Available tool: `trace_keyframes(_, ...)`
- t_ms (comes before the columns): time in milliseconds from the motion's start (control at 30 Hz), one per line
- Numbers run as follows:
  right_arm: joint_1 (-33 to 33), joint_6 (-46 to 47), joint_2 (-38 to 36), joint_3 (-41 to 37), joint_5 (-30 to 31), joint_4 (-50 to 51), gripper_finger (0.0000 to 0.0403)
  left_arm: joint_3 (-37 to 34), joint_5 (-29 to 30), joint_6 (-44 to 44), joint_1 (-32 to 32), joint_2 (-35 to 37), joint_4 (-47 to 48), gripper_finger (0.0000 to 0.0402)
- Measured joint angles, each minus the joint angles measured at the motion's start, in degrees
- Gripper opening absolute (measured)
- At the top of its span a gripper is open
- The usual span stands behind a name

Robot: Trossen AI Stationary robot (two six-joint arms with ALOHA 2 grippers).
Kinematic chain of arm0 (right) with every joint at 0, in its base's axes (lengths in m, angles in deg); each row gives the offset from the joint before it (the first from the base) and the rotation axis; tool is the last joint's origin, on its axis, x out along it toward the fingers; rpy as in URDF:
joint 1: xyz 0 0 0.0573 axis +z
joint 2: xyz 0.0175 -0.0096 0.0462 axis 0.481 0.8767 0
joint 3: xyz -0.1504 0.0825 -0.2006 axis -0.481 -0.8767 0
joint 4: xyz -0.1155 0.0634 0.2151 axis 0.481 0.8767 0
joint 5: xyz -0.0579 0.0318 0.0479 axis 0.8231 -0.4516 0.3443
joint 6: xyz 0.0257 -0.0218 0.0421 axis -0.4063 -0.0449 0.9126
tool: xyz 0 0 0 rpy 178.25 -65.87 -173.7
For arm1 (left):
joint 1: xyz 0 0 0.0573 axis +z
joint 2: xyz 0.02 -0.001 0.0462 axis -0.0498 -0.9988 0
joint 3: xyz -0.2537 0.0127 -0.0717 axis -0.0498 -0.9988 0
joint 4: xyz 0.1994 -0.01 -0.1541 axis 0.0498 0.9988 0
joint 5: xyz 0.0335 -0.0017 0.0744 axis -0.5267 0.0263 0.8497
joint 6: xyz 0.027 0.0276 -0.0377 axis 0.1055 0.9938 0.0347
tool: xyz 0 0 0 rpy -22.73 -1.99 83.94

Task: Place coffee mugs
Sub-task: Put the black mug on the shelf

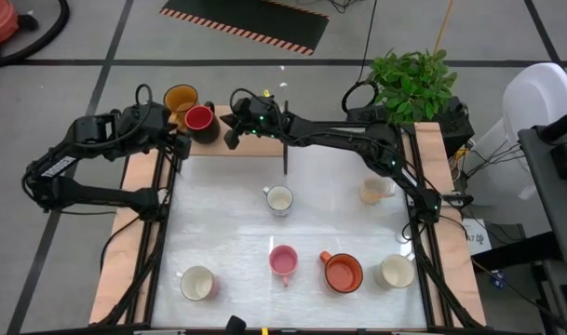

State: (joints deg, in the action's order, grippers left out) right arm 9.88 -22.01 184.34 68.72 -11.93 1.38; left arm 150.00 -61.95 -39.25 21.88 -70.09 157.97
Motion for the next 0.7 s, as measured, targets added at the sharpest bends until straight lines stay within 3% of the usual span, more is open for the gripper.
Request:
trace_keyframes(433, 0.3, 2.4, 3.0, -0.1, 3.2, -3.1, 0.0000, 0.0, -2.2, 1.6, 0.0, 0.0, 0.0, 0.0257)
trace_keyframes(700, 1.0, 2.3, 5.6, -0.1, 1.2, -5.9, 0.0000, 0.0, -2.3, 3.4, 0.0, 0.0, 0.1, 0.0257)
